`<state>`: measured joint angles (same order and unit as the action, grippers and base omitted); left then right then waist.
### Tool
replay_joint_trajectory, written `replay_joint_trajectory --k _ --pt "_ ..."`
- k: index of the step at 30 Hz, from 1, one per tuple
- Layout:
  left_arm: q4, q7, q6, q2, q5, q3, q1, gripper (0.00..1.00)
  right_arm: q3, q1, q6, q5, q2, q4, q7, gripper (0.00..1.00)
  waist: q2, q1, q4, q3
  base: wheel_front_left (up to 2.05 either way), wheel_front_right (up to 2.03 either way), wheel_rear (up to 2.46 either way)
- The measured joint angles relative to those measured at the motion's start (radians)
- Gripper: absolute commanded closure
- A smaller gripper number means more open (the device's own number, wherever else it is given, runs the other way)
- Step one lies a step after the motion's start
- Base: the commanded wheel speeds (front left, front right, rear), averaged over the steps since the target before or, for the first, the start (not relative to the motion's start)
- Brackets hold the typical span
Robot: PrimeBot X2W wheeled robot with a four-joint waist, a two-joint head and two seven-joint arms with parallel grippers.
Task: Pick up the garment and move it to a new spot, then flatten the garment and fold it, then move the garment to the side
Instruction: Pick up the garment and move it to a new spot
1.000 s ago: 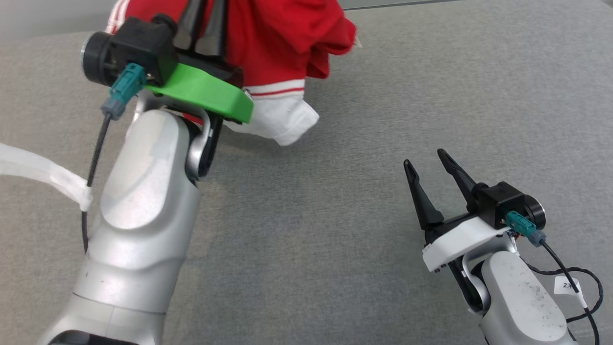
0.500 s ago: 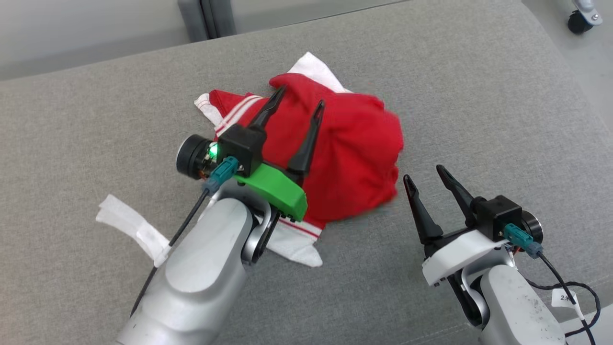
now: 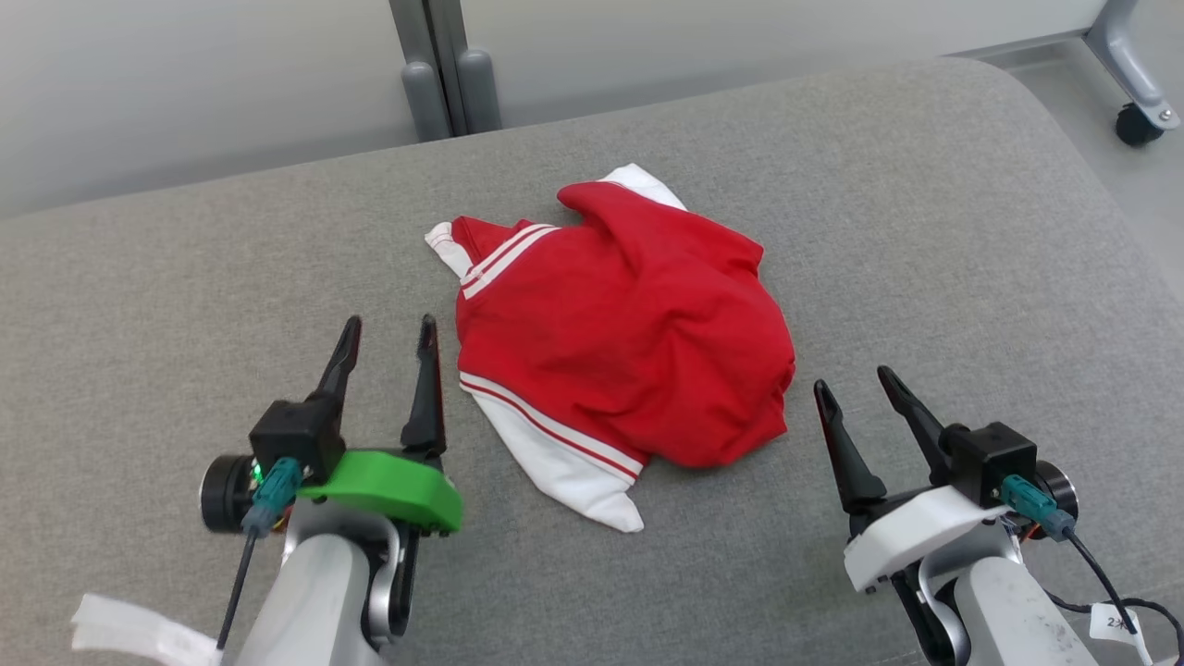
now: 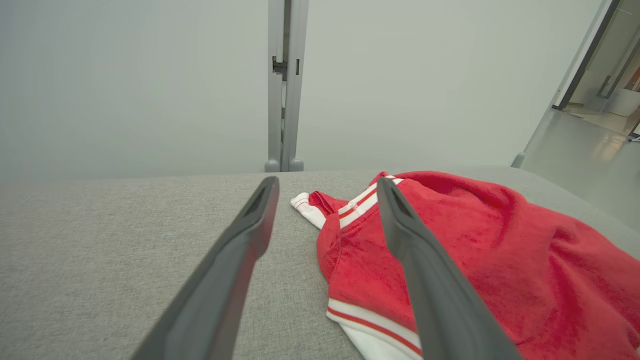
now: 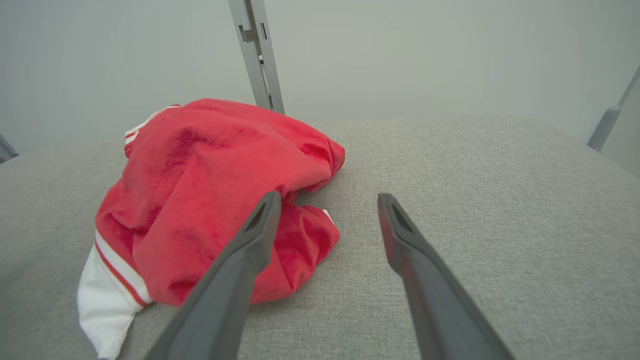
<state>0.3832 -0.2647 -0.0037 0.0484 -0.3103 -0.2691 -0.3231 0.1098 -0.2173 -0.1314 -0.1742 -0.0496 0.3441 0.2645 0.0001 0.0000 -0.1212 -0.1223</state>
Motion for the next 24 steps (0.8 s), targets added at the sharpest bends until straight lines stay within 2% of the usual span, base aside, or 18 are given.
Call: replay_joint_trajectory --k 4,6,12,19,24 --pt "-0.042 0.0 0.009 0.0 0.045 0.07 0.112 0.0 -0.011 0.036 0.0 -0.006 0.0 0.004 0.0 0.0 0.0 0.0 0.019 0.032 0.0 0.0 0.0" --pt "-0.064 0.0 0.017 -0.001 0.033 0.11 0.175 0.0 -0.013 0.054 0.0 -0.007 0.0 0.006 0.0 0.0 0.0 0.0 0.027 0.05 0.0 0.0 0.0" --pt "-0.096 0.0 0.014 0.0 0.05 0.167 0.309 0.0 -0.018 0.094 0.0 -0.008 0.0 0.013 0.0 0.0 0.0 -0.0001 0.051 0.084 0.0 0.0 0.0" --pt "-0.089 0.0 0.002 0.001 0.061 0.173 0.358 0.0 -0.011 0.108 0.0 -0.008 0.0 0.026 0.0 0.0 0.0 0.0 0.065 0.094 0.0 0.0 0.0" --pt "-0.067 0.0 -0.028 0.0 0.065 0.121 0.325 0.0 0.004 0.098 0.0 -0.008 0.0 0.026 0.0 0.0 0.0 0.0 0.056 0.077 0.0 0.0 0.0"
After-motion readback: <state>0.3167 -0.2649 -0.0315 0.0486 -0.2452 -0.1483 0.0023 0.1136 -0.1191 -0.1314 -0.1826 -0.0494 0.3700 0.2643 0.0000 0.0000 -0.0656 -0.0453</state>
